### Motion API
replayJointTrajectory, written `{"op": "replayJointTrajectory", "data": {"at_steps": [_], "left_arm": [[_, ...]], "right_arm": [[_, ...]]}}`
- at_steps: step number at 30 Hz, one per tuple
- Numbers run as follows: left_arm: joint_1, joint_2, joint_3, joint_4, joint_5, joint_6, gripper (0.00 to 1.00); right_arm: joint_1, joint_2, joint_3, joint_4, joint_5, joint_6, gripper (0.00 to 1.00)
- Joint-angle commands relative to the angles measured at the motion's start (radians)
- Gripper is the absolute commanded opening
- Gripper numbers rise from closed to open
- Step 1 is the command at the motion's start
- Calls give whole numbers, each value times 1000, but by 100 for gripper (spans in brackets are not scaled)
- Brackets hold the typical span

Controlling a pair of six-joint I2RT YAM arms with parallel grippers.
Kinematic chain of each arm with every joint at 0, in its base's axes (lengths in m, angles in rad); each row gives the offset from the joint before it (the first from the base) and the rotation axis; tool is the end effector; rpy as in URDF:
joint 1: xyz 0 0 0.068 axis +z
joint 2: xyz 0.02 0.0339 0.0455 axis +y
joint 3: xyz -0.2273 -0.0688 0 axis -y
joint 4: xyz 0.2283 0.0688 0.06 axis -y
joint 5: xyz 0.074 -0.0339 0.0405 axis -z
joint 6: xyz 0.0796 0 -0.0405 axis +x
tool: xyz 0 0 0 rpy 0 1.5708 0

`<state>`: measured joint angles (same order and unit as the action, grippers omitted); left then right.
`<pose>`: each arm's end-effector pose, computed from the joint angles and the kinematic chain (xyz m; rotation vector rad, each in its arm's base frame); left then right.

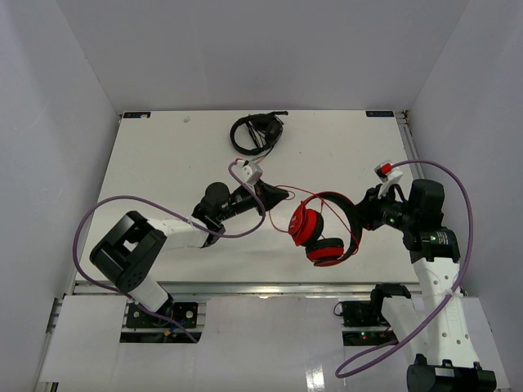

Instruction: Wrap the headphones

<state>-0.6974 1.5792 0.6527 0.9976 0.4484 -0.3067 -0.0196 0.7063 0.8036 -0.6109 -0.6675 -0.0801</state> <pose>0.2479 -0.2528 0.2047 0.6824 1.4666 -1.1259 0.1883 0.0456 0.2758 -0.4611 1.9687 0.6286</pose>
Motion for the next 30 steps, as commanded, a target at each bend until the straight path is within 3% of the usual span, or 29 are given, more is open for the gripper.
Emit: {"op": "replayJointTrajectory", "data": {"at_steps": [1,13,22,30], "left_arm": [[10,-45,-31,54,-6,-31,0],[-8,108,-30,96,88,-180,0],[-126,241,47,156,50,-255,2],[-225,384,156,274,27,-303,8]], "right_arm": [[-10,-9,29,54,-12,47,8],[-31,84,131,117,-98,231,8],[-48,151,211,207,-102,443,8],[-57,167,262,239,-100,500,8]]}}
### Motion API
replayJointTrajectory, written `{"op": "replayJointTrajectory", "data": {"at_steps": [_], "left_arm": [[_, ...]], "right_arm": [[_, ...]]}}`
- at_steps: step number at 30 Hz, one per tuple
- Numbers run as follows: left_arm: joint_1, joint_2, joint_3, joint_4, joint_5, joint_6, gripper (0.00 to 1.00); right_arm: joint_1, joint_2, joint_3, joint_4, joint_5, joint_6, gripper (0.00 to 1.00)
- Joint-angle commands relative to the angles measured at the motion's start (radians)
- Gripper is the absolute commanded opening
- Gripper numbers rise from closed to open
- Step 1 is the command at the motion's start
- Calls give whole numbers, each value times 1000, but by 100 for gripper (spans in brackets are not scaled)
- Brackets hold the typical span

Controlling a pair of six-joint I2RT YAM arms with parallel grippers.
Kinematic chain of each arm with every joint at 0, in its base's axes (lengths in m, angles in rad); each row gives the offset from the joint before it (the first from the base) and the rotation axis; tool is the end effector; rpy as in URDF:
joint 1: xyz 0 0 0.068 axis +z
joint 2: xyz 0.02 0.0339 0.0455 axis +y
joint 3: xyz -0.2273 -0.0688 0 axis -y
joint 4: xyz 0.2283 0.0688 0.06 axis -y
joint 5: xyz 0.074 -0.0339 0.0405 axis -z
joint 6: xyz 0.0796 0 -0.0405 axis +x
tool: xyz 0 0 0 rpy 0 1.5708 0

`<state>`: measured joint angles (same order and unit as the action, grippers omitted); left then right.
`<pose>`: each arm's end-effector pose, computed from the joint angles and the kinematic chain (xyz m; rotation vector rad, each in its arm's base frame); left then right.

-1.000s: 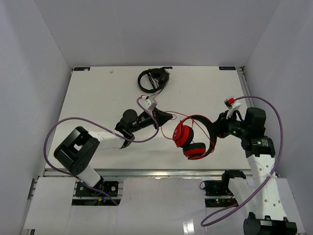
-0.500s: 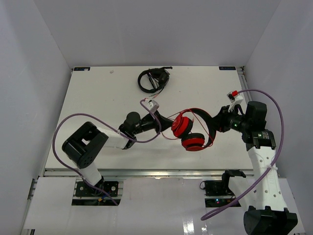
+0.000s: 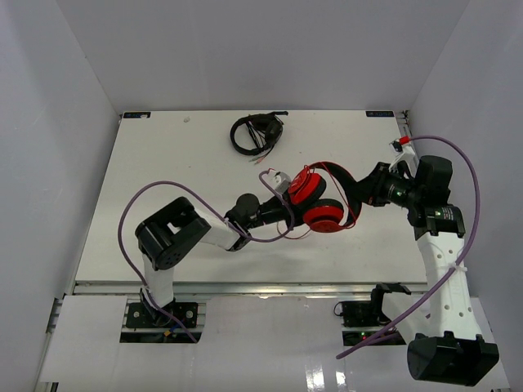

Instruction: Wrap the headphones

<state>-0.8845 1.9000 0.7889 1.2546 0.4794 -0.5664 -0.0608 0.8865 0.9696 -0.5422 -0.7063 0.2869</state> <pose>0.2198 -0.3263 0.1713 0.6883 1.4846 -1.4947 0.2222 0.0382 0.3087 -0.1031 2.0111 0.8565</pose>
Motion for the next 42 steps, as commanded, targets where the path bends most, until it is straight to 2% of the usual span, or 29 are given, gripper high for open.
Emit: {"op": "replayJointTrajectory", "data": {"at_steps": [1,9,15,20,36,42], "left_arm": [[-45,79,29,35,-9,-51,9],[-87,177,87,109,-71,-63,24],[-93,249,209,48,-108,-57,32],[-97,294,296,-13,-95,-47,33],[-163,338,288,-114,-64,26,33],[-189,325,267,-162,-65,60,24]], "right_arm": [[-18,-12,99,173,-63,141,8],[-25,-23,136,191,-87,198,8],[-29,-38,136,199,-97,228,8],[-34,-41,154,199,-91,242,8],[-69,-33,182,212,-94,272,8],[-80,-37,181,200,-66,259,8]]}}
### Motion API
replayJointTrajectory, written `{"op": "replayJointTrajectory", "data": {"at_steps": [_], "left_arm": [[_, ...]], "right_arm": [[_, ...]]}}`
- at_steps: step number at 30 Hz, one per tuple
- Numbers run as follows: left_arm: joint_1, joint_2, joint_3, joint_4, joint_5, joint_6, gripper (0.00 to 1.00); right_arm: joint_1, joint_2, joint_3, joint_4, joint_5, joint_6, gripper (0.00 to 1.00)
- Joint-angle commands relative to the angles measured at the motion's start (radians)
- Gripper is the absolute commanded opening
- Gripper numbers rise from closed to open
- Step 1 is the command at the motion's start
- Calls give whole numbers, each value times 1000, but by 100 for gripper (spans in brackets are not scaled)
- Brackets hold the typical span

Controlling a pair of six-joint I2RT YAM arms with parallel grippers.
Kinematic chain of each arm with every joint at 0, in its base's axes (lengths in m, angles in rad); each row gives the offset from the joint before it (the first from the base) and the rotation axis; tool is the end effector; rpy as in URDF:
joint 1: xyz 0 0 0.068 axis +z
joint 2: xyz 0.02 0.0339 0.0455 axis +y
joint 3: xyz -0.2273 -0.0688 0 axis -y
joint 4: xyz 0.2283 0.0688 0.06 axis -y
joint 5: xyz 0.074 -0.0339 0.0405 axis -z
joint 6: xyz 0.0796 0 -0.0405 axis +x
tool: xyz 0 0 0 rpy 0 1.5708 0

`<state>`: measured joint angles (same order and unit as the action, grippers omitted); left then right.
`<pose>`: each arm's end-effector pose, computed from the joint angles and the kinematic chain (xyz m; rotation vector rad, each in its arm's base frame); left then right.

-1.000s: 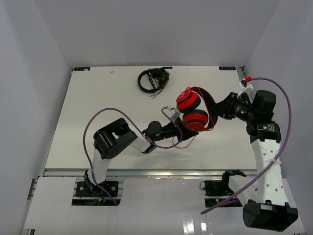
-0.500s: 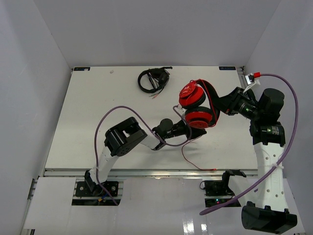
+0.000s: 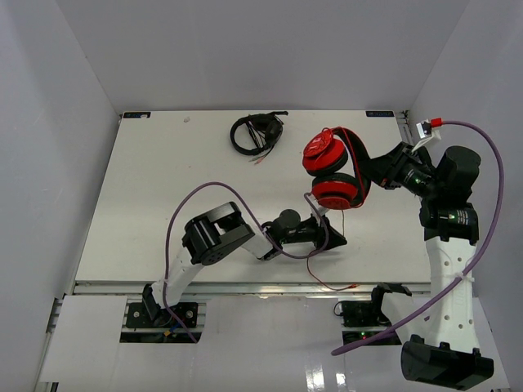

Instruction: Wrap the headphones

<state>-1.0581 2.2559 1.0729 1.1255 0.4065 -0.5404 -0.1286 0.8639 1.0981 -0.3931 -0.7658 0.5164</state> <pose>0.1946 -0.4098 0.0924 0.8139 1.6804 -1.5037 0.2156 0.0278 0.3769 -0.0147 1.7773 0.9405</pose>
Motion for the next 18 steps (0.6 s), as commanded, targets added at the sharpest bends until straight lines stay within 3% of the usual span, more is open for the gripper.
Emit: {"op": "replayJointTrajectory", "data": {"at_steps": [1,6,15,18], "left_arm": [[-17,-34,-25,-30,11,34,22],[-31,-91,-81,-44,21,58,1],[-96,-376,-239,-219,-59,161,0],[-132,-453,-261,-347,-107,197,0]], "right_arm": [[-13,-13,52,50,1,26,8],[-16,-10,54,29,92,-33,8],[-17,-8,-10,27,456,-72,8],[-15,-15,-25,42,574,-58,8]]}}
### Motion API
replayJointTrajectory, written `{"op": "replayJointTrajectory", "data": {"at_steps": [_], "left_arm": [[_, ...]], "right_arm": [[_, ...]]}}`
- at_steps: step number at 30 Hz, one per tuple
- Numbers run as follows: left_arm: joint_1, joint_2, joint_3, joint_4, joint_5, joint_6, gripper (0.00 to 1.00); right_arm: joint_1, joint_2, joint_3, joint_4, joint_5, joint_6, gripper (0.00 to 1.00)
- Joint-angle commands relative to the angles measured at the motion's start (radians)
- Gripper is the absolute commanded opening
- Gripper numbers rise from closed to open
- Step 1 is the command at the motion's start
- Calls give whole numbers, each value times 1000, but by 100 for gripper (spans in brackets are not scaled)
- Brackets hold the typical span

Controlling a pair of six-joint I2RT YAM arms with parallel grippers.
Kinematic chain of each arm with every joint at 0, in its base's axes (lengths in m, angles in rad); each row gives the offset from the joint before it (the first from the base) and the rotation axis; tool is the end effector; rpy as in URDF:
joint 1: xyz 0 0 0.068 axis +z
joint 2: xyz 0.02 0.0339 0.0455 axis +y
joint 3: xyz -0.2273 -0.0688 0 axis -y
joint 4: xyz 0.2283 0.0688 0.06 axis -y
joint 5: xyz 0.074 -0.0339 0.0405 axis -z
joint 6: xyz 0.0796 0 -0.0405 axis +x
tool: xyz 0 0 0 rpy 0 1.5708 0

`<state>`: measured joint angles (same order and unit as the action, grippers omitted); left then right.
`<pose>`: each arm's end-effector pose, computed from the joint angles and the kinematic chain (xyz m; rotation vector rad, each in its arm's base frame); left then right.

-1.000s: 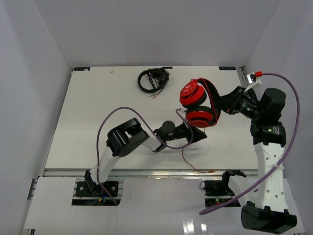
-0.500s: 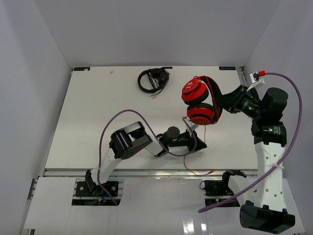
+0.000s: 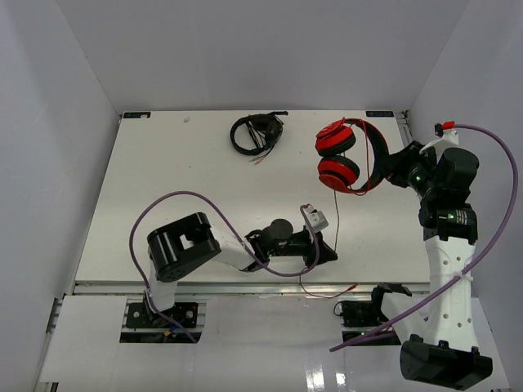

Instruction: Wrap the headphones

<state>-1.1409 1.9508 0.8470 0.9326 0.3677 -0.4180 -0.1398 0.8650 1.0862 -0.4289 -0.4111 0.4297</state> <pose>0.1435 -0.3817 0.1225 0.9732 1.7126 -1.4091 0.2282 0.0000 0.3648 0.2101 1.7845 0.5731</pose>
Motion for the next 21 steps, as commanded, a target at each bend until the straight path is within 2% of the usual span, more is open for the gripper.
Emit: {"op": "replayJointTrajectory", "data": {"at_steps": [1,5,10,14,21], "left_arm": [[-64,-176,-34,-203,-86,89,0],[-116,-245,-24,-364,-127,120,0],[-168,-247,45,-580,-136,140,0],[-197,-252,92,-654,-118,151,0],[-243,-360,139,-840,-164,217,0]], "right_arm": [[-3,-20,-17,81,248,32,8],[6,-52,-64,137,332,17,8],[18,-63,-144,193,390,6,8],[36,-53,-220,233,469,-10,8],[72,-77,-314,313,578,-160,8]]}}
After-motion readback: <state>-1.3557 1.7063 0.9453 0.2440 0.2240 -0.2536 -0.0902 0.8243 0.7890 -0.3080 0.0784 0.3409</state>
